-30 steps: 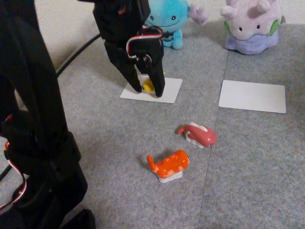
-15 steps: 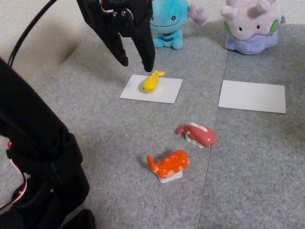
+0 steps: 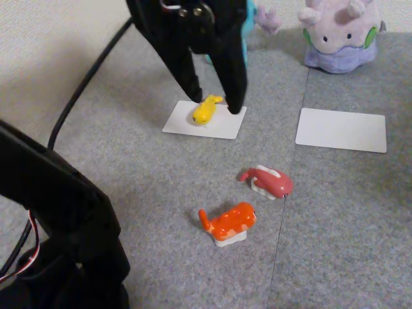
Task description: Wooper wants to eat egg sudhi, and Goomy wants to eat shrimp sushi
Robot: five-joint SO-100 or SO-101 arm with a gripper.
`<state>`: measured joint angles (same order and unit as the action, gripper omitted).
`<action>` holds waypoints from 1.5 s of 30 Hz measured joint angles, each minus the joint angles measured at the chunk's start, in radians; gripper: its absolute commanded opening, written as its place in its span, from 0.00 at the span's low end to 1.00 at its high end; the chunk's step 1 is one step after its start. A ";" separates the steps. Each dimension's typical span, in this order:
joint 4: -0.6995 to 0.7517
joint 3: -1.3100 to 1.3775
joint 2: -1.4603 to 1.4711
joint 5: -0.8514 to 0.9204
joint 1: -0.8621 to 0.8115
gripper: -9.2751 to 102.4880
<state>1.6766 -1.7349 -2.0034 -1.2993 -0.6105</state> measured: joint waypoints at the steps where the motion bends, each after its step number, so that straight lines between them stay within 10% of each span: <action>1: 0.000 -0.005 -0.005 0.020 -0.025 0.23; 45: -0.486 -0.634 -0.017 0.219 -0.216 0.32</action>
<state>1.1904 -2.3685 -2.0203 -1.0799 -0.8268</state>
